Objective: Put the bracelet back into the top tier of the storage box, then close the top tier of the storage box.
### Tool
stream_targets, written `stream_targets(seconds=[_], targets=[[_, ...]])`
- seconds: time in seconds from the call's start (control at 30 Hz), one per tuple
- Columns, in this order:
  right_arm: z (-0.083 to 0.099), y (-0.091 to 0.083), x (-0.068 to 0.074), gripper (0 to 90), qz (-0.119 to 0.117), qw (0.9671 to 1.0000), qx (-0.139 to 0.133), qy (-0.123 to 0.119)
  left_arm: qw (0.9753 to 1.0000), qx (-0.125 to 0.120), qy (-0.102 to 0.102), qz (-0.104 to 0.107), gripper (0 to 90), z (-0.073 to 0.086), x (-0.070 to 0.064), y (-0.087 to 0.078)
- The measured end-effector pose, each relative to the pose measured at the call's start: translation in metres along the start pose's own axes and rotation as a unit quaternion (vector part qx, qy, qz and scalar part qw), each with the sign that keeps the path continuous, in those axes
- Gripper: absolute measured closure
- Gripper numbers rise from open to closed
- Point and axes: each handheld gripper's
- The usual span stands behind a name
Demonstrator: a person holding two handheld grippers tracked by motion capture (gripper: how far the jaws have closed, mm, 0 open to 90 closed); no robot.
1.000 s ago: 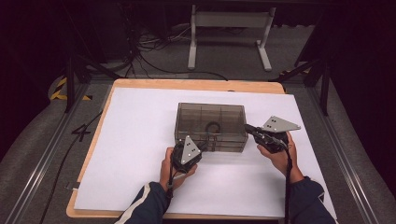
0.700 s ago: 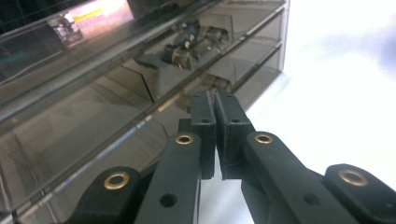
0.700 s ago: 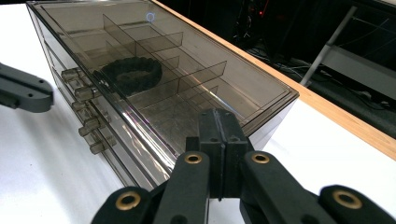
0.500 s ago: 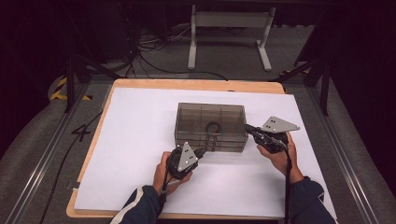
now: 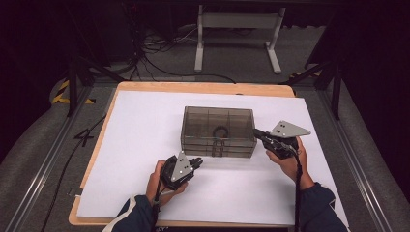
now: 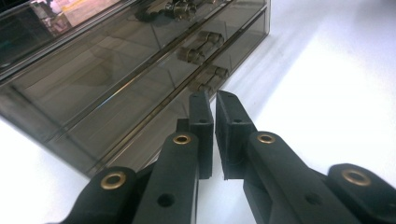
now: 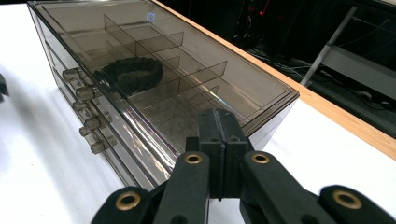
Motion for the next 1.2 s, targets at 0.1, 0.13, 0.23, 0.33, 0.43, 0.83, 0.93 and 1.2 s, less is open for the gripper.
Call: stream_targets(seconds=[0.1,0.13,0.23,0.33,0.43,0.83,0.93,1.2], targets=[[-0.001,0.000,0.001,90.0,0.004,1.0000,0.001,-0.005,1.0000,0.003,0.002,-0.005,84.0,0.006,0.001,-0.012],[-0.001,0.000,0.001,90.0,0.004,1.0000,0.002,-0.006,1.0000,0.003,0.002,-0.005,83.6,0.006,0.001,-0.012],[-0.002,-0.001,0.002,89.0,0.005,0.9999,0.002,-0.015,0.9999,0.009,-0.001,-0.014,83.2,0.013,0.006,-0.027],[-0.004,-0.004,0.004,89.6,0.006,0.9998,-0.006,-0.018,0.9997,0.012,-0.005,-0.022,83.2,0.019,0.010,-0.037],[-0.008,-0.009,0.008,89.5,0.004,0.9995,-0.005,-0.032,0.9994,0.016,-0.009,-0.029,83.1,0.026,0.015,-0.048],[0.000,-0.030,0.012,86.7,0.005,0.9993,-0.008,-0.037,0.9982,0.028,-0.024,-0.047,78.9,0.052,0.023,-0.080],[0.002,-0.033,0.014,85.9,0.007,0.9991,-0.008,-0.040,0.9983,0.033,-0.021,-0.042,77.3,0.055,0.023,-0.083],[0.013,-0.046,0.018,83.4,-0.002,0.9988,-0.007,-0.048,0.9976,0.053,-0.020,-0.041,71.8,0.064,0.023,-0.089]])
Point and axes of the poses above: each handheld gripper's, and its own axes: y roughly forward along the jaws, z roughly out of its underside, x roughly to its left, and after that the axes turned 8 degrees about z, right-handed
